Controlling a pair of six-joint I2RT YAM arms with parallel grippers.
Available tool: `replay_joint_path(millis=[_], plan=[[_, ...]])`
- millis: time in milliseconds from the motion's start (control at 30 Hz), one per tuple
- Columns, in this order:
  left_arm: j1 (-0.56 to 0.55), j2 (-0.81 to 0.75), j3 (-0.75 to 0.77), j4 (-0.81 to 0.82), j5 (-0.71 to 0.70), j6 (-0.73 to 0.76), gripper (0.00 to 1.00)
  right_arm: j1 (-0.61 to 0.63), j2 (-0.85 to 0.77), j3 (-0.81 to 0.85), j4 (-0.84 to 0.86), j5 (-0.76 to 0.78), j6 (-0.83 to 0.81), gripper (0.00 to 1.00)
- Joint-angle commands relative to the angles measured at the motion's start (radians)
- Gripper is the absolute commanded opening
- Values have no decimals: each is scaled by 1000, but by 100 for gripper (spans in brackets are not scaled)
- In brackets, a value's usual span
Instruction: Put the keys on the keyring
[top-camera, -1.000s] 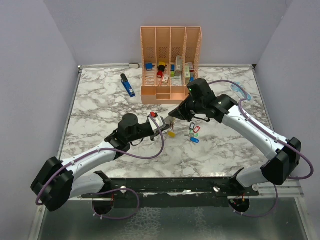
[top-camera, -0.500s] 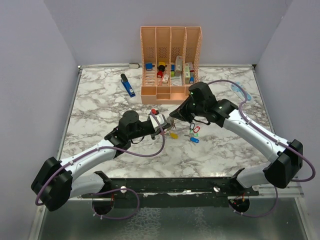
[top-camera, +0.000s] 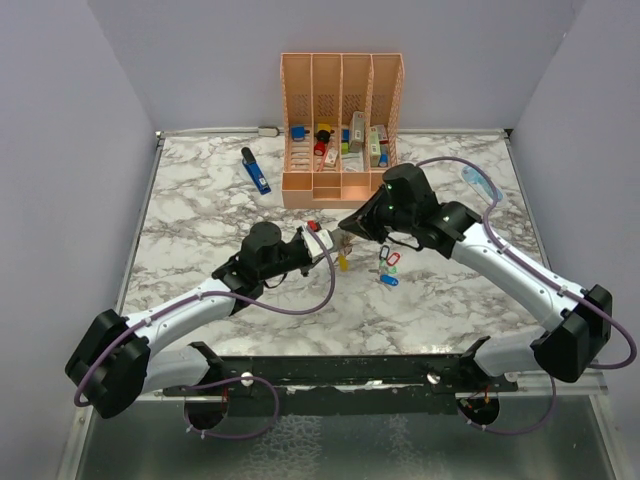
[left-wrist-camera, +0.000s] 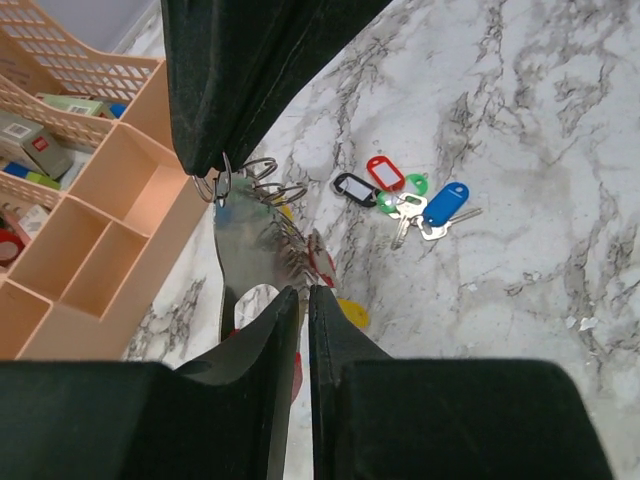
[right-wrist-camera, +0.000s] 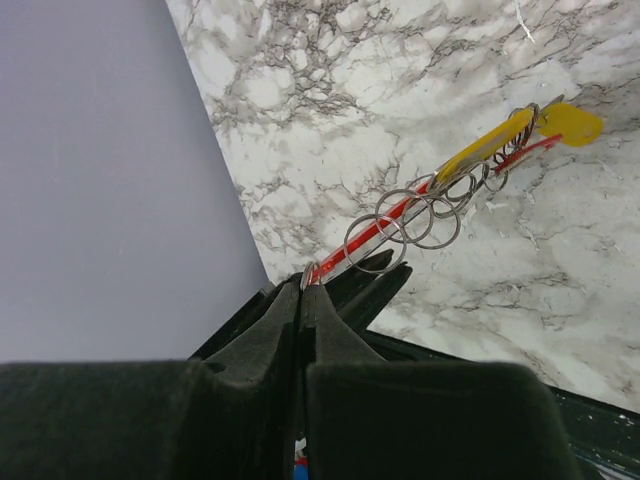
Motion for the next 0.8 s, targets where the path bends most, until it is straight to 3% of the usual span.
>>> replay_joint_path(millis=[0, 333, 767], plan=[[-3, -1, -5, 29, -24, 37, 7, 0, -50, -26, 74, -16, -24, 1], [-3, -44, 26, 5, 21, 7, 27, 0, -31, -7, 12, 16, -63, 1], [-3, -61, 59, 19, 131, -13, 34, 0, -13, -22, 29, -26, -66, 1]])
